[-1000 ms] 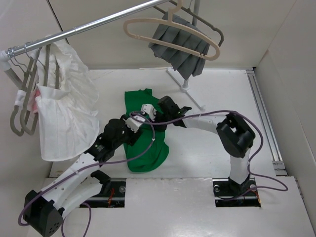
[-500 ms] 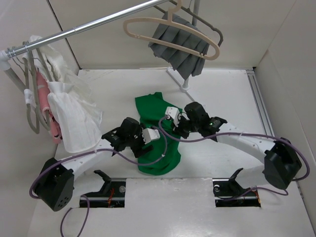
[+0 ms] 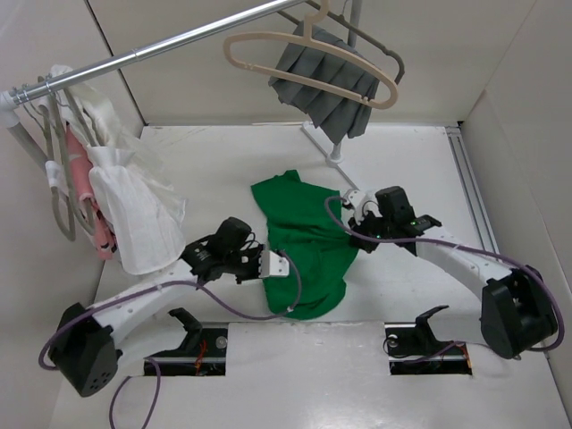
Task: Place the t-shirt on the hanger
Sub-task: Move the tshirt to the center of the board
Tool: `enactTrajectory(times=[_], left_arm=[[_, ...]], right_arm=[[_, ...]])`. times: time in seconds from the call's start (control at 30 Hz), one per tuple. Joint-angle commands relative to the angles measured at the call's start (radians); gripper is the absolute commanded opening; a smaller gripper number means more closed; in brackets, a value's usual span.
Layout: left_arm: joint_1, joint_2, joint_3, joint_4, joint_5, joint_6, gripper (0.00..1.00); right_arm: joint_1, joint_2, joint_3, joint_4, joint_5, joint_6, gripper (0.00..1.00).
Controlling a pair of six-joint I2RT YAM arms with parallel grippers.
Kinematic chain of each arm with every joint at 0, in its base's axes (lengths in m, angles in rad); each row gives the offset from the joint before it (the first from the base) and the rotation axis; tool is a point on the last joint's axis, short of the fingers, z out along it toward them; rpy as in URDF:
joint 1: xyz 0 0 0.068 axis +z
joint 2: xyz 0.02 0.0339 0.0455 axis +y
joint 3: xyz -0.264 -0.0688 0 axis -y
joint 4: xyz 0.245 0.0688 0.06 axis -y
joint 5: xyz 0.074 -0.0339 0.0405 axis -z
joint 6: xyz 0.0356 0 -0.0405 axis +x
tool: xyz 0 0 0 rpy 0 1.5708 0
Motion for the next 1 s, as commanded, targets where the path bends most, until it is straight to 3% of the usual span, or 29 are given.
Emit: enactTrajectory(times=[0.0,0.3,0.47,0.6,0.73,0.83,0.9,0.97], left_arm=[[0.015,-0.157,0.028,-0.156,0.011,0.168,0.00],[0.049,-0.283,0.014,-0.212,-0.123,0.232,0.00],[0.158,-0.250,0.114,0.045,-0.205,0.045,0.00],[0.290,-0.121,0.339,0.048,-0.038,-0.042,0.00],[0.304,-0.095,0.407,0.008,0.104,-0.040,0.00],[0.304,-0.122,0.338,0.064,0.128,-0.117,0.16],[0.304,-0.141,0.299,0.098,0.128,-0.179,0.34],[0.304,-0.168,0.288,0.149,0.111,-0.218,0.39]], right_arm=[[-0.069,-0.055,-0.002,-0.025,-0.048,-0.026,0.00],[-0.123,-0.086,0.064,-0.114,-0.038,-0.069,0.00],[-0.123,-0.166,0.230,-0.114,-0.016,-0.058,0.00],[-0.123,-0.166,0.412,-0.114,-0.015,-0.058,0.00],[-0.094,-0.166,0.484,-0.114,-0.101,-0.048,0.00],[0.016,-0.166,0.525,-0.073,-0.144,-0.048,0.00],[0.116,-0.166,0.574,-0.044,-0.195,-0.057,0.00],[0.165,-0.166,0.674,-0.033,-0.245,-0.081,0.00]])
